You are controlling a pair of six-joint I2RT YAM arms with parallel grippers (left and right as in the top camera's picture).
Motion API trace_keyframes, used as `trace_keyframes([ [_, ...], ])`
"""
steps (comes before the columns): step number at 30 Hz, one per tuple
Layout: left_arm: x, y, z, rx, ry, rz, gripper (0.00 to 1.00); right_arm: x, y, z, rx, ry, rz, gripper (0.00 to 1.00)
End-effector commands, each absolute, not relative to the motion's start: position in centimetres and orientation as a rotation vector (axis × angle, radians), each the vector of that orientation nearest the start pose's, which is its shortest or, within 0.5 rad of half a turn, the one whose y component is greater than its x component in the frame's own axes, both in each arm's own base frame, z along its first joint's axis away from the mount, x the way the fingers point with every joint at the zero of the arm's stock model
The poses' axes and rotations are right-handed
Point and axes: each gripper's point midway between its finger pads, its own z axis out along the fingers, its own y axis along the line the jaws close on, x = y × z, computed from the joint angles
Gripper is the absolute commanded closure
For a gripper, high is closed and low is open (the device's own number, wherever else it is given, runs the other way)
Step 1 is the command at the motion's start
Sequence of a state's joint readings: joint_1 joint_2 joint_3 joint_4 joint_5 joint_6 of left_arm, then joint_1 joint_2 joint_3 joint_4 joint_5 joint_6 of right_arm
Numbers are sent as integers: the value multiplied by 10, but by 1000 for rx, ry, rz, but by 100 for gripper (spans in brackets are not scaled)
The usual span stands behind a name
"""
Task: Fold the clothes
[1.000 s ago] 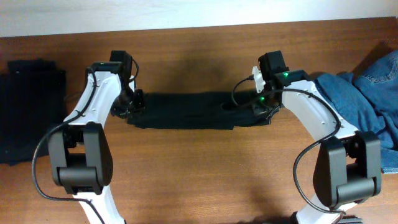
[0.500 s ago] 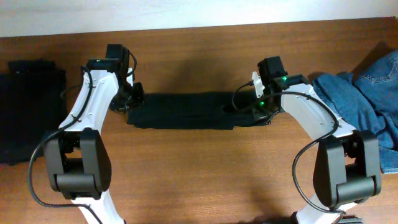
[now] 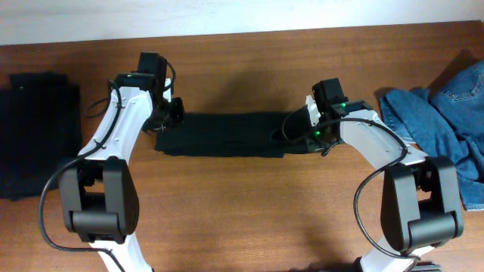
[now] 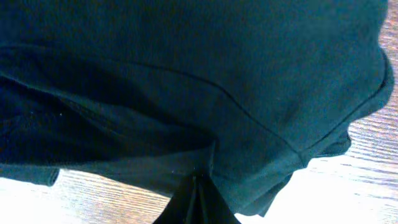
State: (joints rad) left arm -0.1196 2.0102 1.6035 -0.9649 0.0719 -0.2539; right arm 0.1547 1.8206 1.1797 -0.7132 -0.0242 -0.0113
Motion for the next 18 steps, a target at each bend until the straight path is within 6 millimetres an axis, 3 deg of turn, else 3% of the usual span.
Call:
trace_keyframes([
  [1, 422, -65, 65, -222, 2937, -181, 77, 363, 57, 23, -208, 2941, 44, 94],
  [7, 410, -65, 37, -249, 2958, -178, 77, 360, 57, 13, -211, 2969, 41, 96],
  [13, 405, -64, 27, -250, 2965, -176, 77, 354, 56, 6, -166, 2996, 40, 95],
  [15, 406, -64, 27, -249, 2960, -178, 77, 351, 55, 1, -167, 2998, 41, 86],
  [16, 407, -64, 27, -248, 2956, -179, 77, 351, 55, -2, -167, 2992, 41, 72],
  [18, 409, -65, 28, -247, 2947, -181, 77, 351, 55, -6, -167, 2981, 42, 60],
])
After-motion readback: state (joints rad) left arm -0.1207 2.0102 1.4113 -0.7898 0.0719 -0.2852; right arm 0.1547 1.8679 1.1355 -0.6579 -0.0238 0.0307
